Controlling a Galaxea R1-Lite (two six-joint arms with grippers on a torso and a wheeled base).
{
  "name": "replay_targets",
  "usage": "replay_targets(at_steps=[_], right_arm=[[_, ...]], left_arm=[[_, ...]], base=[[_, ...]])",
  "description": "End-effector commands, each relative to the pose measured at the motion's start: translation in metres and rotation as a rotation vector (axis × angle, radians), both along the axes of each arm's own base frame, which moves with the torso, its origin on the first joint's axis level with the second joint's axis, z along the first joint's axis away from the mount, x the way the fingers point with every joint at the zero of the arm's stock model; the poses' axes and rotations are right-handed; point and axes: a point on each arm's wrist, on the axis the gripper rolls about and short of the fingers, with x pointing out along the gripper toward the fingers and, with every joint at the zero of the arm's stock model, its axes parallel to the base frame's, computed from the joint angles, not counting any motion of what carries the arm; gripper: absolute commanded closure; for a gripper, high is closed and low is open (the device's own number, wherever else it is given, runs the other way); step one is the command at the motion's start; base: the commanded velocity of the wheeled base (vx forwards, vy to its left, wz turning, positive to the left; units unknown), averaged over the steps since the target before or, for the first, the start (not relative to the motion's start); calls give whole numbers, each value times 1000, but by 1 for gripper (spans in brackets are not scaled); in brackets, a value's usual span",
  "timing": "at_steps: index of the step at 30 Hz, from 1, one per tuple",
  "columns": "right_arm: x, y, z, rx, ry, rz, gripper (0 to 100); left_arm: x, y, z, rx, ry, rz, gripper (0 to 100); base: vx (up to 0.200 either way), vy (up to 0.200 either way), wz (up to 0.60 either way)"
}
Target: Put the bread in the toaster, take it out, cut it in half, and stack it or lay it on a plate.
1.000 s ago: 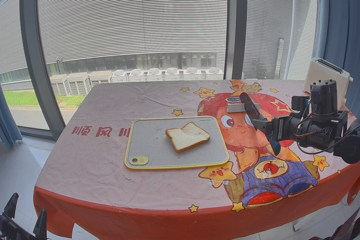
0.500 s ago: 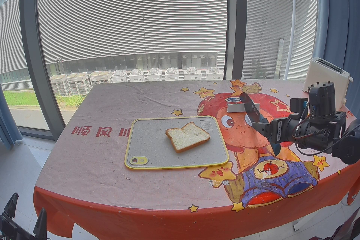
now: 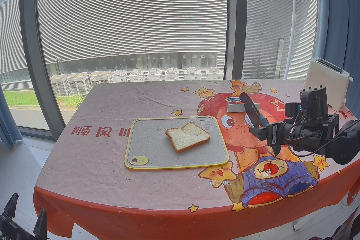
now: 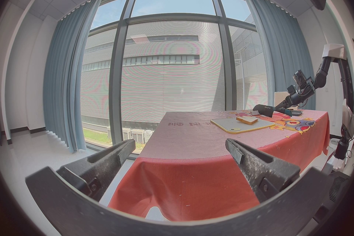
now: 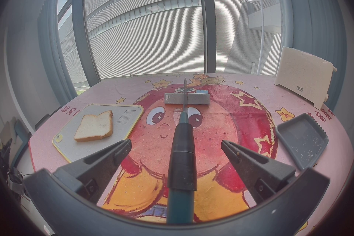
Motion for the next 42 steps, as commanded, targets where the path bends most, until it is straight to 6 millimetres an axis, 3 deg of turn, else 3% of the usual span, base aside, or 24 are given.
replay_targets(at_steps=[1,42], right_arm=[[3,1,-6,-7,17,0,0],[16,2,-16,-2,-13,-22,0]], left_arm=[[0,0,-5,-2,1,1,0],[0,0,-5,0,1,1,0]], base=[[0,0,0],[0,0,0]])
